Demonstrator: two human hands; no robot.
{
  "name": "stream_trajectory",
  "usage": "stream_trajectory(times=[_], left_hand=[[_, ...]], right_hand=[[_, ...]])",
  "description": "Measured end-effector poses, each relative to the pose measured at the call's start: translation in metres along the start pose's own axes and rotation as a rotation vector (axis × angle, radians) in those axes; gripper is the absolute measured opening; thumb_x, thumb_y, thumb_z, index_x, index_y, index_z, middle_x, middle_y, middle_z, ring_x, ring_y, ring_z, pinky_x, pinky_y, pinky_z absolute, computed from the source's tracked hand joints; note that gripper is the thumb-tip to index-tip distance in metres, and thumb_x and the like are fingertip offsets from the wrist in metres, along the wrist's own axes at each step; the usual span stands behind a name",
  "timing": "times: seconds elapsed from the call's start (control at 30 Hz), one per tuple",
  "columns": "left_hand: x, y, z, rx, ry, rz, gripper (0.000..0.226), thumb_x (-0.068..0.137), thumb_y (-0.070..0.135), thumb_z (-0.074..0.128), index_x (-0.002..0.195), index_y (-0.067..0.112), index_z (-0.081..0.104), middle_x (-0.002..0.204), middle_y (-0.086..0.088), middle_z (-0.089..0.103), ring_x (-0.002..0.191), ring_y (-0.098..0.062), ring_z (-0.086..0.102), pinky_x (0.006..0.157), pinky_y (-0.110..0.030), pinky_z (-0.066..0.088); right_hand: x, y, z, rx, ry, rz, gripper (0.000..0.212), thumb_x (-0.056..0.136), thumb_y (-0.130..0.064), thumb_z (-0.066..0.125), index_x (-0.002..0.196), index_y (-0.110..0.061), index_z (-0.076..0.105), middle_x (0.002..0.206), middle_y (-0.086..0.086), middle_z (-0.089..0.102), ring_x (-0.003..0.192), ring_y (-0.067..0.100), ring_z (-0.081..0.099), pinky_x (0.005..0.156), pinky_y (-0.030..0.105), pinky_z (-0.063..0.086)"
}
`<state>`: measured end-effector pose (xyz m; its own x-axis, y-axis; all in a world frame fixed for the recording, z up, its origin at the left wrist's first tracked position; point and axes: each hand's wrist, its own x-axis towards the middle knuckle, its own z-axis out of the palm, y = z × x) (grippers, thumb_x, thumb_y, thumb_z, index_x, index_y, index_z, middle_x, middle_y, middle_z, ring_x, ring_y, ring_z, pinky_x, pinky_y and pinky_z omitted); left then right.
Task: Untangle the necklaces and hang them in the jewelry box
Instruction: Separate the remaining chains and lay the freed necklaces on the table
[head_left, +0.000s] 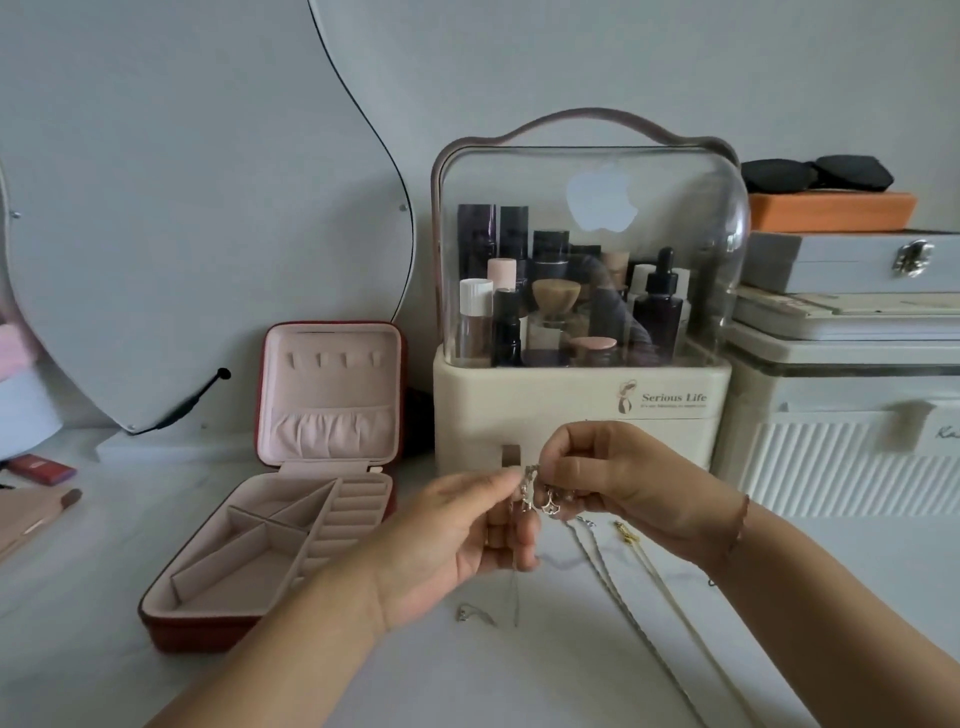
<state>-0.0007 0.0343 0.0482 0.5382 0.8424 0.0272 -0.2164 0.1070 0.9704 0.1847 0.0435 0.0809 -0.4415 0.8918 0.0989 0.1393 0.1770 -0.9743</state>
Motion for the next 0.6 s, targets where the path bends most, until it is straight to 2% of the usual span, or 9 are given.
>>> stream_trajectory(times=[0.13,0.27,0.33,0.43,0.53,0.6], left_hand=[[0.0015,0.0032,-0.0002,-0.126,0.02,-0.021,0.027,0.09,0.028,0.047,0.068,0.013,0.045,0.059,-0.012,0.053,0.051,-0.022,0.051,0.062,-0.034,0.052],[0.0019,0.0017,-0.0009,-0.124,0.048,-0.001,0.031,0.088,0.03,0.048,0.062,0.016,0.042,0.055,-0.012,0.05,0.049,-0.022,0.049,0.059,-0.033,0.051],[0.0022,0.0012,-0.0012,-0.103,0.067,0.016,0.033,0.089,0.032,0.049,0.06,0.016,0.042,0.054,-0.011,0.05,0.05,-0.021,0.049,0.059,-0.032,0.051],[0.0035,0.0001,-0.0024,-0.062,0.091,0.048,0.035,0.088,0.035,0.049,0.061,0.016,0.042,0.059,-0.011,0.053,0.055,-0.02,0.052,0.063,-0.031,0.052],[0.0054,-0.0025,-0.0045,-0.054,0.144,0.062,0.036,0.084,0.039,0.055,0.057,0.017,0.045,0.07,-0.011,0.058,0.064,-0.019,0.057,0.065,-0.03,0.052],[0.0069,-0.0045,-0.0053,-0.028,0.197,0.07,0.038,0.082,0.04,0.056,0.053,0.018,0.048,0.075,-0.008,0.062,0.071,-0.017,0.06,0.068,-0.03,0.053]], right_hand=[[-0.0034,-0.0026,0.0029,0.04,-0.004,0.006,0.015,0.086,0.008,0.057,0.076,-0.003,0.057,0.065,0.009,0.059,0.058,0.012,0.051,0.059,0.02,0.043],[-0.0023,0.001,0.0063,0.01,0.009,0.042,0.008,0.085,0.008,0.06,0.089,0.002,0.064,0.068,0.01,0.057,0.064,0.016,0.049,0.065,0.022,0.044],[-0.0028,0.002,0.0064,-0.071,0.044,0.059,0.012,0.086,0.003,0.062,0.096,0.003,0.068,0.067,0.007,0.06,0.063,0.011,0.052,0.068,0.017,0.046],[-0.0036,0.0006,0.0068,-0.125,0.079,0.055,0.01,0.085,-0.005,0.067,0.092,-0.002,0.073,0.063,-0.002,0.06,0.059,0.004,0.052,0.067,0.01,0.046],[-0.0029,0.0003,0.0069,-0.062,0.064,0.041,0.019,0.074,-0.025,0.073,0.082,-0.008,0.071,0.065,-0.003,0.057,0.063,0.007,0.049,0.07,0.019,0.043],[-0.0021,0.0007,0.006,0.027,0.052,0.03,0.021,0.07,-0.027,0.07,0.079,-0.008,0.067,0.064,-0.003,0.057,0.062,0.007,0.049,0.069,0.02,0.042]])
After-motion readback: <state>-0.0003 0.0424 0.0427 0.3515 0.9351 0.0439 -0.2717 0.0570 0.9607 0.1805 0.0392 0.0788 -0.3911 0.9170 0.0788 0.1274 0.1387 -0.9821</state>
